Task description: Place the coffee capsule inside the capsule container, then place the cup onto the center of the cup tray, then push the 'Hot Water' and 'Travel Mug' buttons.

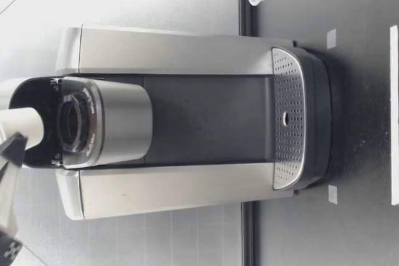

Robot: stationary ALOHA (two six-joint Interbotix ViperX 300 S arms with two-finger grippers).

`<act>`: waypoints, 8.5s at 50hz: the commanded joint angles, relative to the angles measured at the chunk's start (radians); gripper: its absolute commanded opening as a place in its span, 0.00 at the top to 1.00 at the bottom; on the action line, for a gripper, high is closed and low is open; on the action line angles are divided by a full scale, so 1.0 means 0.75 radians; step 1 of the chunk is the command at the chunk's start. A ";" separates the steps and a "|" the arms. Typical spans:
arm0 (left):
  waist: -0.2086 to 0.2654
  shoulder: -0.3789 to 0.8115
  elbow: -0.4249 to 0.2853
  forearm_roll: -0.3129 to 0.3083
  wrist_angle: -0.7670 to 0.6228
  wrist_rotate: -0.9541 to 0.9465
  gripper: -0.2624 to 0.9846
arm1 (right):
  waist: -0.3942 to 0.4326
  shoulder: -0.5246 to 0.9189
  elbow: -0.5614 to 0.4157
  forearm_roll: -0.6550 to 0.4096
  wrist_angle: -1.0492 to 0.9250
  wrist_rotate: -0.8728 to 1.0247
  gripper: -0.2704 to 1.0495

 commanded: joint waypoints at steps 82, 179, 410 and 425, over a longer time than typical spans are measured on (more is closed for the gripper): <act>0.025 -0.002 0.070 0.295 -0.002 -0.401 0.18 | 0.006 -0.012 0.014 -0.002 -0.004 0.008 0.81; -0.031 -0.632 0.812 0.250 -0.855 -1.379 0.54 | 0.027 0.337 -0.423 0.004 0.207 0.008 0.81; -0.031 -0.583 0.922 0.178 -0.920 -1.379 0.54 | 0.078 0.084 0.196 0.382 1.043 1.090 0.76; -0.031 -0.583 0.927 0.178 -0.927 -1.379 0.54 | 0.092 0.309 0.025 0.380 1.027 1.084 0.76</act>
